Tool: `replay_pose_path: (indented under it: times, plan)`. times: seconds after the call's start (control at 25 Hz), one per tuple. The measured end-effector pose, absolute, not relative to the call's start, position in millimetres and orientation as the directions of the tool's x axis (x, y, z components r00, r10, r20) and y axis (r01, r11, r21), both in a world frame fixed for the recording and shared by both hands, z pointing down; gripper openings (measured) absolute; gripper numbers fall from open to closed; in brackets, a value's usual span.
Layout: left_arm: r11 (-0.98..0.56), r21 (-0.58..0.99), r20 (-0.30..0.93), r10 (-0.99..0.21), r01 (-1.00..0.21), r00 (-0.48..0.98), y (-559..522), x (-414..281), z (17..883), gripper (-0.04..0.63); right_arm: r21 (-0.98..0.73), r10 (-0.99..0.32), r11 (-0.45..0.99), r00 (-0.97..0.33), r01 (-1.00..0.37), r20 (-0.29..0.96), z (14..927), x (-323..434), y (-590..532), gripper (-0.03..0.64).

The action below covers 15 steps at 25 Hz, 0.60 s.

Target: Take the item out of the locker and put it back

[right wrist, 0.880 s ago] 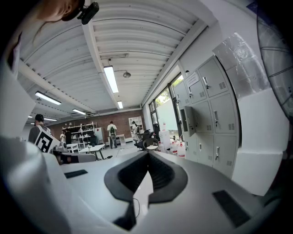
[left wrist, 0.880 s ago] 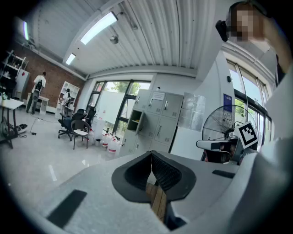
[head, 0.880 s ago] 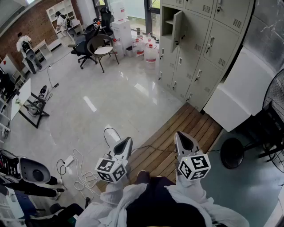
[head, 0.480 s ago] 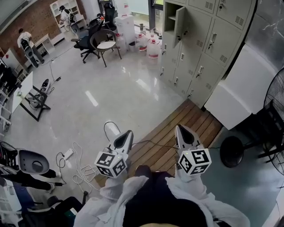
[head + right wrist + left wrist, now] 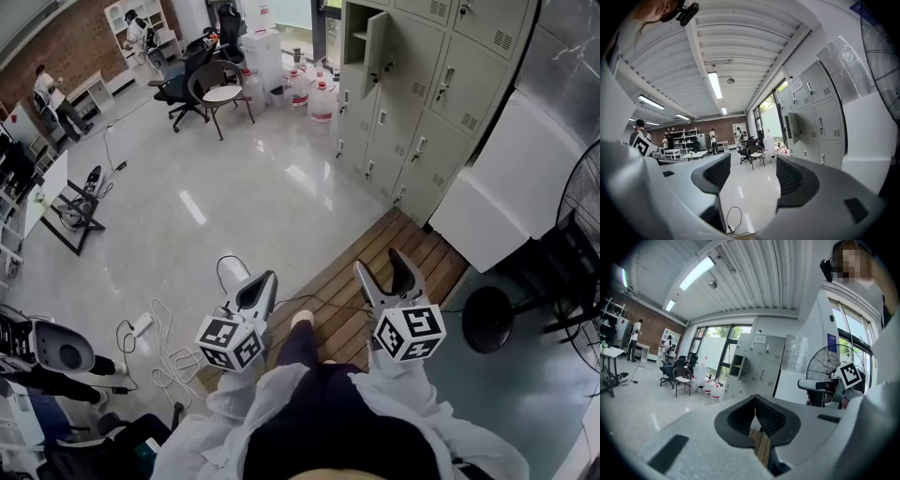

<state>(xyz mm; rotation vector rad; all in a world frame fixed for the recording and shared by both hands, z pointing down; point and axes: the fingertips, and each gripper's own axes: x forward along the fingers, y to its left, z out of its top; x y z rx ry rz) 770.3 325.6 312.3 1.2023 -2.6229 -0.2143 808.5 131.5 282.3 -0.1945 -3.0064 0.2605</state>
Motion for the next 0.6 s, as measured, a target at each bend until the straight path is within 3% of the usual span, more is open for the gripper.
replay_pose_path:
  times: [0.24, 0.6]
  plan:
    - [0.632, 0.234, 0.173, -0.775, -0.739, -0.608, 314, 757, 312, 0.008, -0.179, 0.151, 0.976, -0.981, 0.127, 0.126, 284, 797, 131, 0.386]
    - [0.596, 0.230, 0.160, -0.803, -0.769, -0.574, 282, 703, 313, 0.008, -0.201, 0.118, 0.975, -0.986, 0.093, 0.118, 288, 753, 103, 0.421]
